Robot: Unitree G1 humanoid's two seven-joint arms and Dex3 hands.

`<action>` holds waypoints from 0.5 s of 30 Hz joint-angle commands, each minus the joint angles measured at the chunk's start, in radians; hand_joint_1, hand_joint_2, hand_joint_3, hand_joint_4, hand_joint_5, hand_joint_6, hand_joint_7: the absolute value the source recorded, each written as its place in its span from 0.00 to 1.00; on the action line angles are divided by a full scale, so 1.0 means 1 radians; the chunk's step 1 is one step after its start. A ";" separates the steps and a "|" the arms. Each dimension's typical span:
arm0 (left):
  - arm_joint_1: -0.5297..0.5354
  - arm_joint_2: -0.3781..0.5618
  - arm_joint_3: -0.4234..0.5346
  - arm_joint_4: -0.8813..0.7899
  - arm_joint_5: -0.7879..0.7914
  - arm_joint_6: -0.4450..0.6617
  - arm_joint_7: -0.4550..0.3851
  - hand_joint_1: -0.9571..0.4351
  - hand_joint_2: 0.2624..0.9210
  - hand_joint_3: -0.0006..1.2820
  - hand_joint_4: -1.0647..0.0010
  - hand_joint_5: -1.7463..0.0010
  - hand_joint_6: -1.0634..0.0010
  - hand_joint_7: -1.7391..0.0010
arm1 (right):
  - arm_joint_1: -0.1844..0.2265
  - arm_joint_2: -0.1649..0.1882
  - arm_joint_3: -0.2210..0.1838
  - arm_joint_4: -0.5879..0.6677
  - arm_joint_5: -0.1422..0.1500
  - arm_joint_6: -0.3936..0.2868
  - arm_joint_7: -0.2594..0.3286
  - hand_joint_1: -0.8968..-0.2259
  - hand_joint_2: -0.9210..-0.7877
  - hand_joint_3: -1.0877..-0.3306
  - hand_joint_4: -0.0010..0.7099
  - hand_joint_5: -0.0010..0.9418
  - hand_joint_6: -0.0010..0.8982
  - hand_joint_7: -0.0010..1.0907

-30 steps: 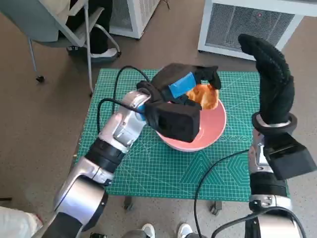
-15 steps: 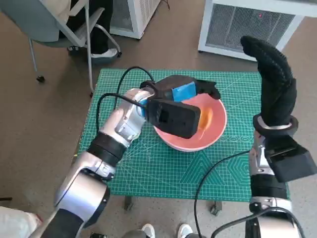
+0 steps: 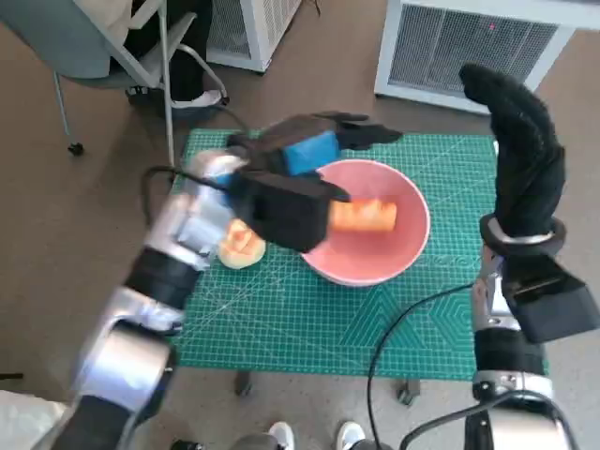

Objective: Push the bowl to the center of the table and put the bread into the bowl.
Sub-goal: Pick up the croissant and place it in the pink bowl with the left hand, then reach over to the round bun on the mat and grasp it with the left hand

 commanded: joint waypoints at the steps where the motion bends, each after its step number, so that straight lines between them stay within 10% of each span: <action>1: 0.051 0.075 0.044 -0.092 -0.030 0.014 -0.028 0.48 0.97 0.00 0.82 1.00 0.69 0.97 | 0.014 0.004 0.000 0.020 0.007 0.007 0.006 0.38 0.00 0.42 0.42 0.00 0.07 0.53; 15: 0.143 0.204 0.090 -0.145 -0.025 0.011 -0.022 0.51 0.94 0.00 0.78 0.99 0.66 0.97 | -0.009 0.005 0.004 0.049 0.017 0.007 0.027 0.39 0.00 0.41 0.42 0.00 0.07 0.52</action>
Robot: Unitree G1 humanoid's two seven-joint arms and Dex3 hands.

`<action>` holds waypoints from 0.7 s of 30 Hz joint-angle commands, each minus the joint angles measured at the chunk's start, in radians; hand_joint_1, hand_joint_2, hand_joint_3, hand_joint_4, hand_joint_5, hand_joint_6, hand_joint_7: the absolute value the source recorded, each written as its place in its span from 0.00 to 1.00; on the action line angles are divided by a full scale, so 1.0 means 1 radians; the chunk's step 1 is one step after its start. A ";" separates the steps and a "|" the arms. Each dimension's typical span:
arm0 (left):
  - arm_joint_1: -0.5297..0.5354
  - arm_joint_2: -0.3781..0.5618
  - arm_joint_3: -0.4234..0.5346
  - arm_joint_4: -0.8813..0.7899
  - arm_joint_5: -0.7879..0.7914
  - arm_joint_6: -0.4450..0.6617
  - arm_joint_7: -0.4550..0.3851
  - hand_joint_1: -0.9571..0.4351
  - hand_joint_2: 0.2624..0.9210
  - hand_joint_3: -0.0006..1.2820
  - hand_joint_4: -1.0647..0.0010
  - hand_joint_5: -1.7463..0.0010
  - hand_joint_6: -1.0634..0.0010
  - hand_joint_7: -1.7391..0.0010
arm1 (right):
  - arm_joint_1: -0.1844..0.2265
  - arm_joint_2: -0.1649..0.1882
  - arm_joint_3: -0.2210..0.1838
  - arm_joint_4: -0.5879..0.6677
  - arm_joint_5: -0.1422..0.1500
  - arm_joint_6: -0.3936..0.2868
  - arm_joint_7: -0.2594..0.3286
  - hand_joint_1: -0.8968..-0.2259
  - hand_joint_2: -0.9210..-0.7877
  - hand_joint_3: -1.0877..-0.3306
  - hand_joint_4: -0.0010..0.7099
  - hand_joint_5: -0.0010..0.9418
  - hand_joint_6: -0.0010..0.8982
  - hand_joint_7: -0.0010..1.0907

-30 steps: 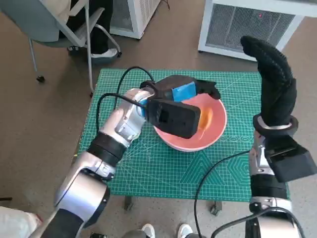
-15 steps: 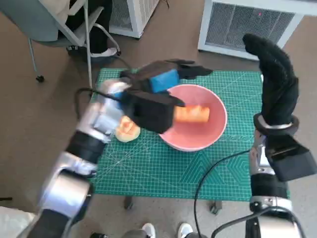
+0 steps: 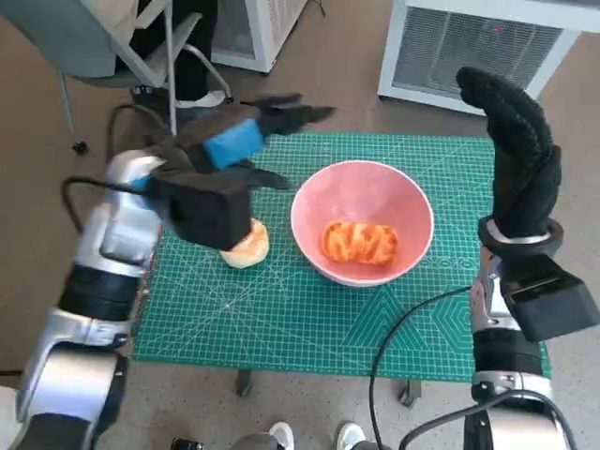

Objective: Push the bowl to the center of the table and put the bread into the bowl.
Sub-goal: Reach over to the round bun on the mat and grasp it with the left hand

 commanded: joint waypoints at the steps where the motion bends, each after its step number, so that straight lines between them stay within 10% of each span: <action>1: 0.047 0.034 0.010 -0.021 -0.004 0.002 -0.004 0.52 0.94 0.00 0.78 0.99 0.66 0.97 | -0.003 0.003 0.001 0.024 0.004 0.007 0.008 0.40 0.00 0.41 0.42 0.00 0.07 0.52; 21: 0.138 0.069 -0.036 -0.024 0.037 0.086 -0.043 0.53 0.93 0.00 0.77 1.00 0.65 0.99 | -0.027 0.000 0.009 0.051 -0.009 0.000 0.014 0.40 0.00 0.41 0.43 0.00 0.07 0.52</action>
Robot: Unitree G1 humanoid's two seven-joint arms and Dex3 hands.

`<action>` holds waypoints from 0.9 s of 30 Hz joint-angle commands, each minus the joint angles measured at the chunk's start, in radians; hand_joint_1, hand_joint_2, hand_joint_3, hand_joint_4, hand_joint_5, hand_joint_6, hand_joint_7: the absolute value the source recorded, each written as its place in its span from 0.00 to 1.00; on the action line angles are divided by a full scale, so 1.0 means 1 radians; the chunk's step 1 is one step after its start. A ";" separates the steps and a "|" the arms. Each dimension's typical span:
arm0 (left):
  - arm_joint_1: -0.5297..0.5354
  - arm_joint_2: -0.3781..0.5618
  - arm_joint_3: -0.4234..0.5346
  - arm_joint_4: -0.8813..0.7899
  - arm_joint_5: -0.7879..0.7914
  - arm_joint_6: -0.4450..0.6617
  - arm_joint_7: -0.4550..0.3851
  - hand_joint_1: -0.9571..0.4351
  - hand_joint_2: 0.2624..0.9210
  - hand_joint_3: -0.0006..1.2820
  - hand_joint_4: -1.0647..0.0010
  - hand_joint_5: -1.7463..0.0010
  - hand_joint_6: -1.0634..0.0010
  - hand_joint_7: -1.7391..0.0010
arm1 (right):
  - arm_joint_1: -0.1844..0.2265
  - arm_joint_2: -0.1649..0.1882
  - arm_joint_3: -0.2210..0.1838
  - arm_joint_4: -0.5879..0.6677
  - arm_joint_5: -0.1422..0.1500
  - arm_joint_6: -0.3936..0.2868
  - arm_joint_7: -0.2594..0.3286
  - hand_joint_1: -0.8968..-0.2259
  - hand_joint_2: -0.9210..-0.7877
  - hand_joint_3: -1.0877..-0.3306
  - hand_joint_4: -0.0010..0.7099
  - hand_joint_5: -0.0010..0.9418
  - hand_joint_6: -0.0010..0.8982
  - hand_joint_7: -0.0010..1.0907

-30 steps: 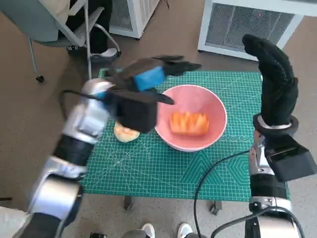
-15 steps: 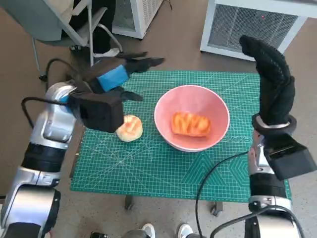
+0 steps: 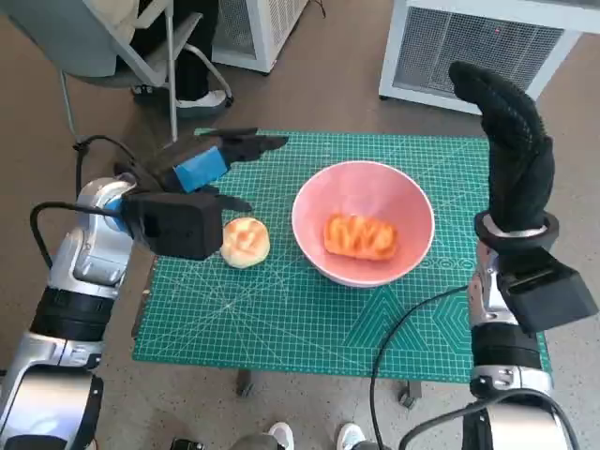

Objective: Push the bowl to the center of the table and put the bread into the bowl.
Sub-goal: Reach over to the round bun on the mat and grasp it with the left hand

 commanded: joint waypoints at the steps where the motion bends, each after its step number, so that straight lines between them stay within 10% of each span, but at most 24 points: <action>1: 0.019 0.004 -0.023 0.014 0.024 0.015 -0.004 0.53 0.94 0.00 0.77 1.00 0.65 0.99 | 0.005 -0.001 0.004 0.017 0.001 0.001 0.015 0.40 0.00 0.41 0.43 0.00 0.07 0.52; 27: 0.016 -0.049 -0.138 0.194 0.104 0.107 -0.027 0.53 0.96 0.00 0.81 1.00 0.69 1.00 | 0.007 -0.005 -0.003 0.008 0.027 0.003 0.057 0.40 0.00 0.41 0.43 0.00 0.07 0.52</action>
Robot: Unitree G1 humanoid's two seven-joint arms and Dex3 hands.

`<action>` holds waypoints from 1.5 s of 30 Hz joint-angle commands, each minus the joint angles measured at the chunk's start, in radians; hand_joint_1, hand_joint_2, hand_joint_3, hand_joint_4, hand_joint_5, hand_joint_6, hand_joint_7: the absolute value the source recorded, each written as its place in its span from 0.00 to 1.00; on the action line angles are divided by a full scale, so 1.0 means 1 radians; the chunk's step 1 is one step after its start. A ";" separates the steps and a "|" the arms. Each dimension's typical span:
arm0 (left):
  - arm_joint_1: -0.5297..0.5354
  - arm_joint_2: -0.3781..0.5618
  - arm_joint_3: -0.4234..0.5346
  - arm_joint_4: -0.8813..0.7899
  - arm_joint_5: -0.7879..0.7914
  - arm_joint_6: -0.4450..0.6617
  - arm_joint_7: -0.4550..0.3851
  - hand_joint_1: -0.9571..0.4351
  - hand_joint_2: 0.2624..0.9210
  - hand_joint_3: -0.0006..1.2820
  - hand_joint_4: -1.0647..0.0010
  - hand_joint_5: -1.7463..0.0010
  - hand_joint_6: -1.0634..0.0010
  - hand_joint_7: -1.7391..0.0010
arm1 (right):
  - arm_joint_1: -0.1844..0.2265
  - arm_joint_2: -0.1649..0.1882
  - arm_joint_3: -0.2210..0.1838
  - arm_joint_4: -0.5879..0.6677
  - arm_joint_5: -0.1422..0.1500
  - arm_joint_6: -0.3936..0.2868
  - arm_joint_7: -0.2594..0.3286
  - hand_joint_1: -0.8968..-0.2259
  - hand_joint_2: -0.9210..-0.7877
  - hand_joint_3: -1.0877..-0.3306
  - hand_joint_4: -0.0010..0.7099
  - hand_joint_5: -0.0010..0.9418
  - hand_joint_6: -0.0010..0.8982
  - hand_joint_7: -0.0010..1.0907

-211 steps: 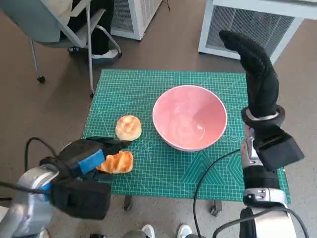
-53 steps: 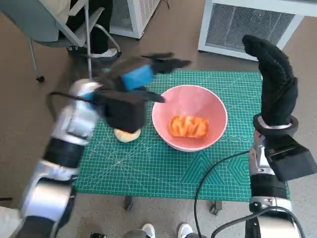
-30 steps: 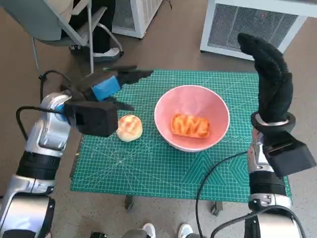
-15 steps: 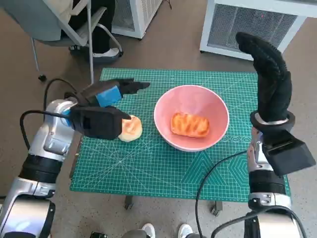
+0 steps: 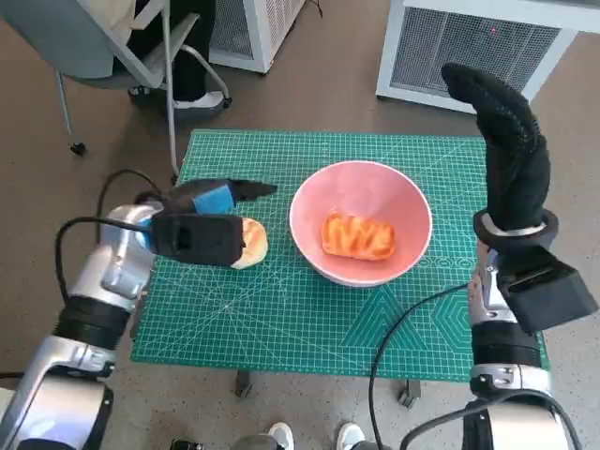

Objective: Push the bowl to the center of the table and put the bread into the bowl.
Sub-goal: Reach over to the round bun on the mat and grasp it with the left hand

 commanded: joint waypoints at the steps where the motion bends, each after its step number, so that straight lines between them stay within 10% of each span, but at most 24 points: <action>1: -0.010 -0.007 -0.029 0.031 0.028 0.033 -0.029 0.52 0.96 0.00 0.81 1.00 0.69 1.00 | 0.009 -0.004 -0.002 0.007 0.014 0.002 0.012 0.40 0.00 0.41 0.43 0.00 0.07 0.52; 17: -0.057 -0.098 -0.074 0.219 0.067 0.082 0.035 0.55 0.95 0.00 0.84 0.99 0.67 0.99 | 0.010 -0.003 0.000 0.008 0.009 0.007 0.009 0.41 0.00 0.41 0.43 0.00 0.07 0.52; 28: -0.053 -0.120 -0.074 0.314 0.079 -0.007 0.211 0.66 0.99 0.03 0.39 0.95 0.36 0.94 | 0.014 0.000 0.004 0.001 0.004 0.011 0.007 0.40 0.00 0.41 0.43 0.00 0.07 0.52; 30: -0.051 -0.119 -0.072 0.321 0.078 -0.020 0.238 0.62 1.00 0.10 0.39 0.70 0.46 0.50 | 0.015 0.000 0.004 0.000 0.005 0.012 0.008 0.40 0.00 0.41 0.43 0.00 0.07 0.52; 33: -0.056 -0.119 -0.068 0.335 0.073 -0.035 0.267 0.67 1.00 0.13 0.42 0.42 0.52 0.32 | 0.016 0.000 0.004 0.000 0.007 0.014 0.010 0.39 0.00 0.41 0.43 0.00 0.07 0.52; 45: -0.091 -0.080 -0.010 0.296 0.022 -0.086 0.272 0.69 1.00 0.13 0.42 0.26 0.54 0.28 | 0.018 0.005 0.007 -0.006 0.014 0.018 0.013 0.40 0.00 0.41 0.43 0.00 0.07 0.53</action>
